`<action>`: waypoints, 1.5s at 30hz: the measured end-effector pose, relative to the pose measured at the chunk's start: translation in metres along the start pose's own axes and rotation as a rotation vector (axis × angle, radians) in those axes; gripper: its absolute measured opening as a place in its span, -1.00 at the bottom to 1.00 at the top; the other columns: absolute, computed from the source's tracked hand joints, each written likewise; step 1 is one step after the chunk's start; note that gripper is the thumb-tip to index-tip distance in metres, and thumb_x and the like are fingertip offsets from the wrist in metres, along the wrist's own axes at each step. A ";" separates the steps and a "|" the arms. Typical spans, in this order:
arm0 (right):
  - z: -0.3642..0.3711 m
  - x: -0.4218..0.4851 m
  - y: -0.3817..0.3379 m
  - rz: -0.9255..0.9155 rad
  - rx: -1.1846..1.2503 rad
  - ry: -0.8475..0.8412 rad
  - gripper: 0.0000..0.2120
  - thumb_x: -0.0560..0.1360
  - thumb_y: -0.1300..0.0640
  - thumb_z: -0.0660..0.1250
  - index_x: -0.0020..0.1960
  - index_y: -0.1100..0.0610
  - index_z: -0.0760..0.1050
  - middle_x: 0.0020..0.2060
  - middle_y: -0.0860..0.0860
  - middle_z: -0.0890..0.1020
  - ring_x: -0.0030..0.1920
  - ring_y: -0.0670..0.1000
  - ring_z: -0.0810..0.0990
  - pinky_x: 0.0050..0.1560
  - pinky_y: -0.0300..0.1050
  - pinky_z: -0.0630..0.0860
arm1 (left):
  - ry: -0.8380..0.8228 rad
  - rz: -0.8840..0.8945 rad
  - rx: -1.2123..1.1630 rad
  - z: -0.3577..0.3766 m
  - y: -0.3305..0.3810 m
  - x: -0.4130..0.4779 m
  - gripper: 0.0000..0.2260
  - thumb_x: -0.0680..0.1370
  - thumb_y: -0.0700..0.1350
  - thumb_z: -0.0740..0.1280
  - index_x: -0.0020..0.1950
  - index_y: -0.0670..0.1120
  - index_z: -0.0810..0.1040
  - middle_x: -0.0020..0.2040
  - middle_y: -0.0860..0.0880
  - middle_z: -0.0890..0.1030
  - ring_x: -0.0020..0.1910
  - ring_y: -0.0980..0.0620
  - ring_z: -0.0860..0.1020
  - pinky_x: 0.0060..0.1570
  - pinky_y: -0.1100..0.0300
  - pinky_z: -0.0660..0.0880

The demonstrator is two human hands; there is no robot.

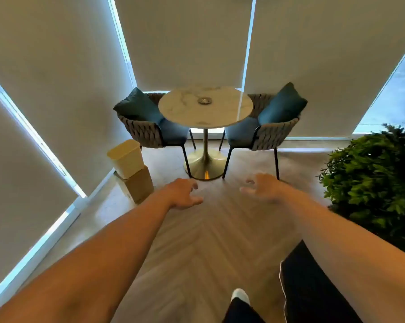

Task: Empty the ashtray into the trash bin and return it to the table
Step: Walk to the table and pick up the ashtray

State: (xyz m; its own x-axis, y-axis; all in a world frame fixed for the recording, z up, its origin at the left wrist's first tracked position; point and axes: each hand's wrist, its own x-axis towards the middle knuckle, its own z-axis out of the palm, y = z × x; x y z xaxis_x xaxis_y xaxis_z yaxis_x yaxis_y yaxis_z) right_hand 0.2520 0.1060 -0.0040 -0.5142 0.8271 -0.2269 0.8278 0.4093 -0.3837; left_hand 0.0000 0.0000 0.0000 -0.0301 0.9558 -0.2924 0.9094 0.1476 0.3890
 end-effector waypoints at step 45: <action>-0.102 0.687 0.076 0.064 0.006 -0.320 -0.32 0.54 -0.24 0.21 0.50 0.16 0.25 0.45 0.14 0.39 0.39 0.17 0.40 0.31 0.04 0.42 | -0.176 -0.107 -0.105 -0.194 -0.175 0.655 -0.45 0.52 0.18 0.36 0.41 -0.06 0.40 0.35 -0.12 0.50 0.23 -0.11 0.51 0.24 -0.03 0.48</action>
State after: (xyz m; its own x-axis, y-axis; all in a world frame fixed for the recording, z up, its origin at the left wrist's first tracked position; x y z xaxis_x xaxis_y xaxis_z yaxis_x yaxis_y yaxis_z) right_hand -0.0159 0.7449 -0.0974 -0.5063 0.6876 -0.5205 0.8600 0.3574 -0.3643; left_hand -0.2591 0.6498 -0.0903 -0.0425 0.8755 -0.4814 0.8564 0.2801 0.4338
